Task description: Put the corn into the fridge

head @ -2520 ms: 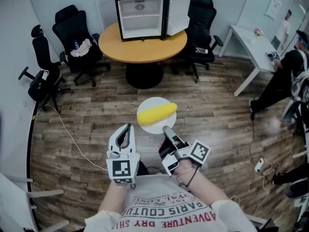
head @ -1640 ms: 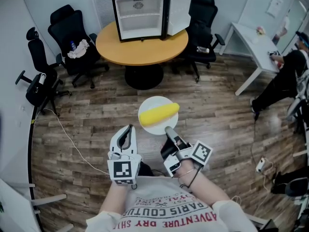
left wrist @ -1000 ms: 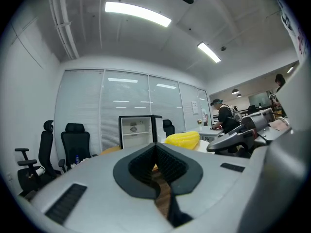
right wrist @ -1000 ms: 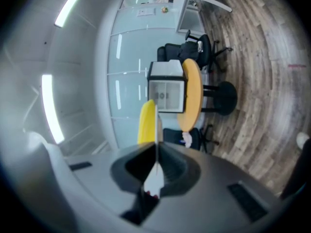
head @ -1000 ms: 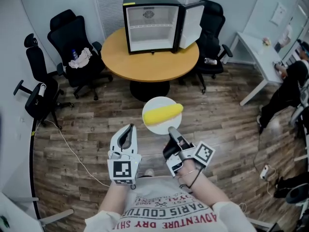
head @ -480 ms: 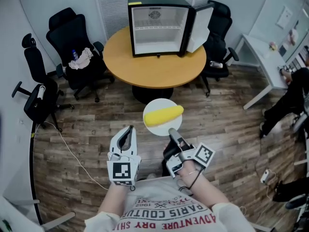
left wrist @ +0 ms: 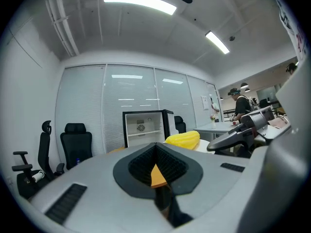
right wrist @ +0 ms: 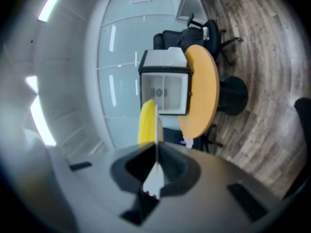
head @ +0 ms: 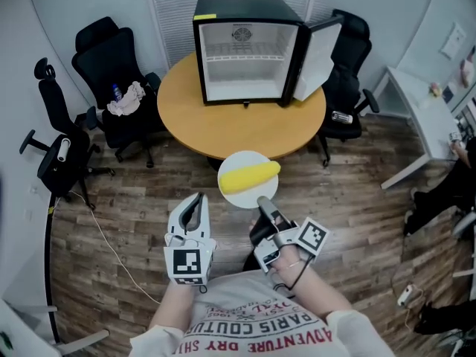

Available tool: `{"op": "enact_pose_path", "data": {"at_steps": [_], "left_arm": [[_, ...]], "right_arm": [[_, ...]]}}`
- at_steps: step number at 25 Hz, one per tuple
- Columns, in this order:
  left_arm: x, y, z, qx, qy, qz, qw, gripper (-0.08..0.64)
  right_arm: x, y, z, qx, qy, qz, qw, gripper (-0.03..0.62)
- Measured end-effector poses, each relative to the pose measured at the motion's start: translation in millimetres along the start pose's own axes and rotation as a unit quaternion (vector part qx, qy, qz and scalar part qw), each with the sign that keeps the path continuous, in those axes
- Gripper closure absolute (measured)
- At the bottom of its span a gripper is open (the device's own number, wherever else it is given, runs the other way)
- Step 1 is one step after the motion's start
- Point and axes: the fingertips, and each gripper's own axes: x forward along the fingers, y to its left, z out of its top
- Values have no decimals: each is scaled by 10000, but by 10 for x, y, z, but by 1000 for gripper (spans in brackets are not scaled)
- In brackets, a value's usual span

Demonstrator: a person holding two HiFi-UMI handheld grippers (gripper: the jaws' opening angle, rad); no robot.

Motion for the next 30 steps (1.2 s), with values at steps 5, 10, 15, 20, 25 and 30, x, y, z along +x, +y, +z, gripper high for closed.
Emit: {"op": "enact_pose_path", "data": {"at_steps": [5, 10, 15, 20, 25, 30], "left_arm": [[634, -59, 122, 32, -7, 192, 9998, 532], [1266, -111, 252, 78, -40, 389, 9992, 532], [1784, -205, 236, 20, 38, 542, 9985, 532], [2102, -267, 195, -138, 114, 497, 9986, 532], [2407, -134, 162, -75, 139, 448, 9989, 532], [2828, 132, 111, -92, 156, 381, 9991, 532]], "right_arm": [[397, 82, 547, -25, 262, -4, 9997, 552], [786, 156, 1121, -45, 448, 56, 9990, 552], [1048, 128, 1593, -31, 593, 42, 9982, 552], [1241, 34, 1836, 19, 655, -63, 9978, 552], [1478, -66, 1981, 26, 628, -166, 9979, 552], [1891, -96, 2162, 14, 521, -225, 9984, 552]]}}
